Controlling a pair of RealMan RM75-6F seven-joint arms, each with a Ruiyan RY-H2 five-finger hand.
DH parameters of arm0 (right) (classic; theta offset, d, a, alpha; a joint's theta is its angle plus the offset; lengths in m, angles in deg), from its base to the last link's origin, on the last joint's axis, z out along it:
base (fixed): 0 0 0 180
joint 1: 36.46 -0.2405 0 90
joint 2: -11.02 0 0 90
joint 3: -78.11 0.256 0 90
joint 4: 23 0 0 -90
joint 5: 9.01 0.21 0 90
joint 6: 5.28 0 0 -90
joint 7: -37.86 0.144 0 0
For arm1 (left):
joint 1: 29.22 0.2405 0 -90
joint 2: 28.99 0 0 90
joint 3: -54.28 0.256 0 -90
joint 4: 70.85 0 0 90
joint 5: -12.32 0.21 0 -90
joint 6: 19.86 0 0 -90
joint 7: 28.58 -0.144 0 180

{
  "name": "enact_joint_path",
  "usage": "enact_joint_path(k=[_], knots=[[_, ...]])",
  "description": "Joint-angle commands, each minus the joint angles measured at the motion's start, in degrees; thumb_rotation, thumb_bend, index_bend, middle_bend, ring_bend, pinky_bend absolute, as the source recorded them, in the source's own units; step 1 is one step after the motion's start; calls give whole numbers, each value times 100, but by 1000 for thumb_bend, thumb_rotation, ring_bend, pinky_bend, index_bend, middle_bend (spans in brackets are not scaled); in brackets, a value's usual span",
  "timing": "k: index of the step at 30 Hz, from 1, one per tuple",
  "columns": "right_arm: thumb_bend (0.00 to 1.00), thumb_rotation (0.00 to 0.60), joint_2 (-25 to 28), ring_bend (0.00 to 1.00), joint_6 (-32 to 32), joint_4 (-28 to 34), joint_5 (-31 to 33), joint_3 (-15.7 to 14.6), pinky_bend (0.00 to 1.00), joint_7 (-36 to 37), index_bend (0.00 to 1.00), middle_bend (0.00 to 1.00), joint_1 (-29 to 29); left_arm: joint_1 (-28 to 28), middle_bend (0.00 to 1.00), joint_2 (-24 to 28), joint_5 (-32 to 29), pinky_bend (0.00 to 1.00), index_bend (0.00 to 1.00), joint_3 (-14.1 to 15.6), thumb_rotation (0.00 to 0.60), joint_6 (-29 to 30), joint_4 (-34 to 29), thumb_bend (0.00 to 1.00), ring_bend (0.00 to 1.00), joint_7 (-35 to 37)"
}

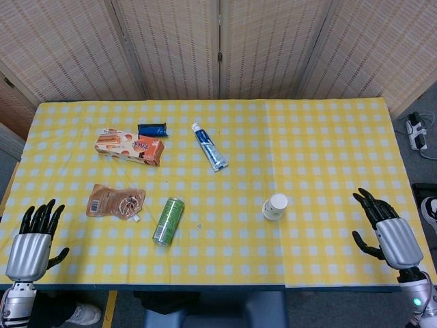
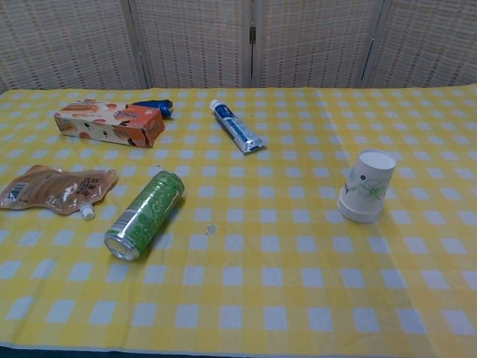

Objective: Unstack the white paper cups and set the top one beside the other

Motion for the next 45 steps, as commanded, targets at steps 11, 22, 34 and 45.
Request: enact_joint_path(k=[11, 22, 34, 45], knots=[[428, 600, 234, 170, 895, 504, 127, 151, 167, -383, 67, 85, -476, 29, 43, 11, -40, 0, 47, 16, 600, -31, 12, 227, 95, 27], [427, 600, 99, 165, 2948, 1023, 1066, 688, 177, -1361, 67, 86, -1789, 59, 43, 38, -133, 0, 47, 44, 600, -118, 62, 226, 96, 98], [428, 600, -493, 140, 4217, 652, 2079, 923, 183, -1958, 225, 62, -2747, 120, 43, 63, -302, 0, 47, 51, 600, -187, 126, 227, 96, 145], [428, 600, -615, 144, 4311, 509, 2363, 853, 188, -2037, 255, 66, -2921, 122, 43, 76, -386, 0, 42, 43, 600, -256, 123, 227, 96, 129]])
